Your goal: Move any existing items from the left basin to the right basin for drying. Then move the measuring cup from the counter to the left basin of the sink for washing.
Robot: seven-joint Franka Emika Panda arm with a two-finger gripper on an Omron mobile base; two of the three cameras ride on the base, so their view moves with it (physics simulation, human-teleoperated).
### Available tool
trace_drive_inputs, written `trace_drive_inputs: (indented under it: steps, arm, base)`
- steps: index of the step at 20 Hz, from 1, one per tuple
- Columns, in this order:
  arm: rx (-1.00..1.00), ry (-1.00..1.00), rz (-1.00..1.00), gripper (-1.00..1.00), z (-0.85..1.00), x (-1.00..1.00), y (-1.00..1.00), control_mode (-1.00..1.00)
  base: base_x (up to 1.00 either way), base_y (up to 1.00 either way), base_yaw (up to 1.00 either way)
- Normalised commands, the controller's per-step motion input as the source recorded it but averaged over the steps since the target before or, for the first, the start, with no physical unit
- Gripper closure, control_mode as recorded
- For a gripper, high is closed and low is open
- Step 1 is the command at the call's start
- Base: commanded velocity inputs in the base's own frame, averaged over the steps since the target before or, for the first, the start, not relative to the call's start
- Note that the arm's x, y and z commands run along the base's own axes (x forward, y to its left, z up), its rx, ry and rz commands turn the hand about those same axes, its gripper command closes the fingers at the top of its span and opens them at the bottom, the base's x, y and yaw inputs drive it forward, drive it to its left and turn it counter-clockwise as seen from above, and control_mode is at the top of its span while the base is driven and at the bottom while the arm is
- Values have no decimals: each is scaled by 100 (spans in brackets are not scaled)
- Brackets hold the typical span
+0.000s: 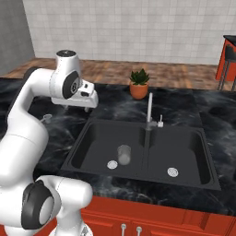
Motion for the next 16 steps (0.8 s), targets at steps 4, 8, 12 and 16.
trace_drive_inputs:
  steps: [4,8,12,16]
  arm:
    - [0,0,0,-100,-14,1,18,-100]
    - [0,2,-1,-100,-10,16,11,-100]
    - [0,0,-3,-100,-15,0,1,-100]
    - [0,0,-4,-100,-12,0,-6,-100]
  base:
    - [0,0,0]
    - [0,0,0]
    - [0,0,0]
    - [0,0,0]
